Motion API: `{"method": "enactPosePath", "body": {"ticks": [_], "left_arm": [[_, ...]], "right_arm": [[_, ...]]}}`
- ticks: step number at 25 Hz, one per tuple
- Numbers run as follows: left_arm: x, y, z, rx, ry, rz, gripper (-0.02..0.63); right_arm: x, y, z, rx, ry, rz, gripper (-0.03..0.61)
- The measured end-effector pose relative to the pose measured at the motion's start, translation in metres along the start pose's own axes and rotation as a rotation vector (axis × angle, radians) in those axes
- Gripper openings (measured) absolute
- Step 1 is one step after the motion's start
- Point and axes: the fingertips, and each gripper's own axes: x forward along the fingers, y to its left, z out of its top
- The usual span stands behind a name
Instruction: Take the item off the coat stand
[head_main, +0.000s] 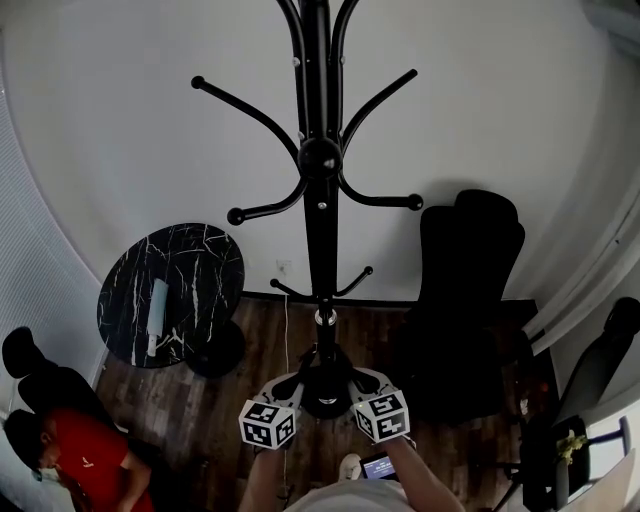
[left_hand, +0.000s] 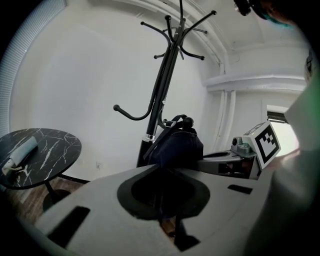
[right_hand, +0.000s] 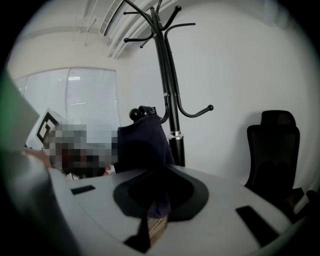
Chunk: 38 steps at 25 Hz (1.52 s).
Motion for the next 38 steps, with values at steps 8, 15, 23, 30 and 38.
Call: {"method": "enactPosePath", "body": {"ticks": [8,15,23,30,38], "left_arm": [[-0.017,-0.012,0.005,0.007,-0.021,-0.018,0.026],[-0.035,-0.019,0.005,0.015,-0.032,-0.025,0.026],[-0.055,-0.027,0.012,0.040,-0.057,-0.026,0.026],[-0.080,-0.038,0.015,0.050,-0.095,-0.035,0.026],[-0.102,-0.052,0.018,0.062,-0.123,-0.054,0.026]], "right_arm": [[-0.017,0.011,0.004,-0.008,-0.024,-0.023,0.032],[-0.030,0.023,0.006,-0.040,-0.035,-0.037,0.032],[-0.046,0.038,0.012,-0.046,-0.071,-0.049,0.032],[-0.067,0.054,0.014,-0.057,-0.102,-0.055,0.032],[-0.088,0.071,0.013,-0.042,-0.131,-0.069,0.032]]}}
